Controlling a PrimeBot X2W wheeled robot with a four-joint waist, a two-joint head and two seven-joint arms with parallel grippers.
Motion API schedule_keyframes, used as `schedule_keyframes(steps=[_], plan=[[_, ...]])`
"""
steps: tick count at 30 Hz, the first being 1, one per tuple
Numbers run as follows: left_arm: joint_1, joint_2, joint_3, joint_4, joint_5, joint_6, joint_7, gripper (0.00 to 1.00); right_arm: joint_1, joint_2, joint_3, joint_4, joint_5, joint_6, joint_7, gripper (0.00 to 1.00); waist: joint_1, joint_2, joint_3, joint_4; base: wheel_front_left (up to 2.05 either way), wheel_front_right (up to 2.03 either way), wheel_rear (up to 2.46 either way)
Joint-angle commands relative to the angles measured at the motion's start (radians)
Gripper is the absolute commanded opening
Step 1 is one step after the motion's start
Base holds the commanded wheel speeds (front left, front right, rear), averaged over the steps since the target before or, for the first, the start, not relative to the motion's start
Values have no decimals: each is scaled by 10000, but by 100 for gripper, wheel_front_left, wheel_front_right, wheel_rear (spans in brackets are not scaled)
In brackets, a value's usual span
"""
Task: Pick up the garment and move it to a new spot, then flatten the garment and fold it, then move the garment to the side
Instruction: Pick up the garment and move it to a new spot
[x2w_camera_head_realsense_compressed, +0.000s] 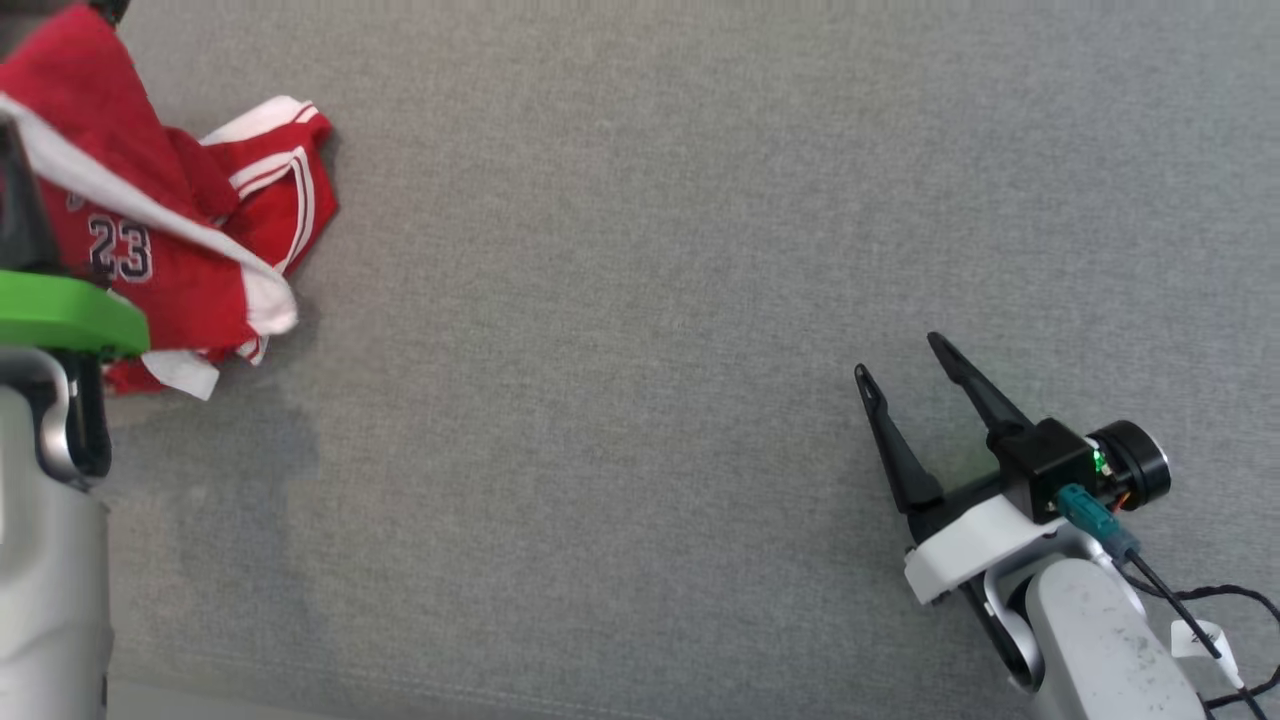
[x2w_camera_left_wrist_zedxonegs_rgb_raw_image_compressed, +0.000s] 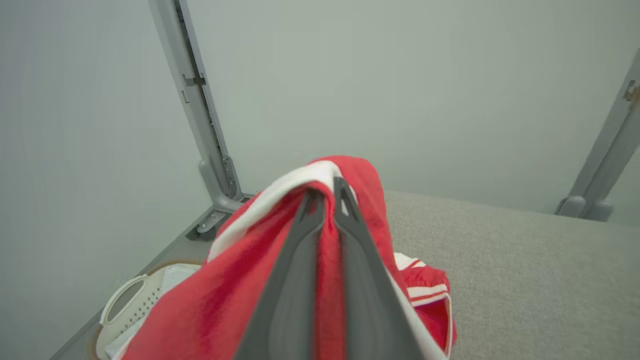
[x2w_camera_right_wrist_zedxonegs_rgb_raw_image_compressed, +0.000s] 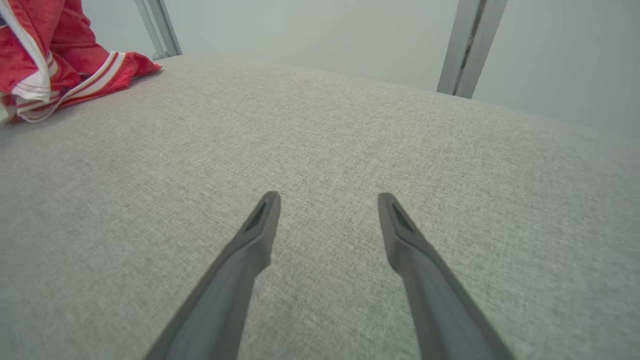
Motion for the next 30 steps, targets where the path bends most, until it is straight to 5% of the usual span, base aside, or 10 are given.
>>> schedule_keyframes(steps=[1,12,22,30], plan=[[115,-57,-101,-464,69,-30,-7,0,153,19,-38,-8,-27,-6,-20,100,-1,0,-467,-190,0,0,0],[326,-893,-2378,-3381,-243,-31,-8,0,611,307,-233,-41,242,-6,-20,100,-1,0,-1283,-1782,0,0,0],[164,-2039,-5028,-2894,-864,-31,-9,0,732,346,-205,-168,532,-6,-20,100,-1,0,-1186,-3750,0,0,0],[410,-2597,-6021,-2038,-1172,-31,-9,0,804,352,-293,-156,723,-6,-20,100,-1,0,-1130,-4438,0,0,0]])
